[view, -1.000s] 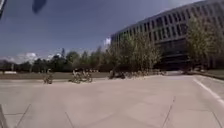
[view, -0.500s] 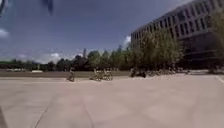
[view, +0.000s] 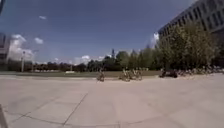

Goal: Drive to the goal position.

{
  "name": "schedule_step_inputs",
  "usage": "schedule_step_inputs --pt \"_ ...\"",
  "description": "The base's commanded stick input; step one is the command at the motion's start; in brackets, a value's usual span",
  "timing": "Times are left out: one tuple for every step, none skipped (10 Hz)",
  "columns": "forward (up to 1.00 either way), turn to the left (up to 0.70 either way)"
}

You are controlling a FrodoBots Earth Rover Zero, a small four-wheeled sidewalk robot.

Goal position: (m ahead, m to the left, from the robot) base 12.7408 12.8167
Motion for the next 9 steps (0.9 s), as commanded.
schedule_step_inputs --pt "0.00 1.00" --pt "0.00 1.00" --pt "0.00 1.00" --pt "0.00 1.00" --pt "0.00 0.35" --pt "0.00 0.00" --pt "0.00 0.00" --pt "0.00 0.00" --pt "0.00 0.00"
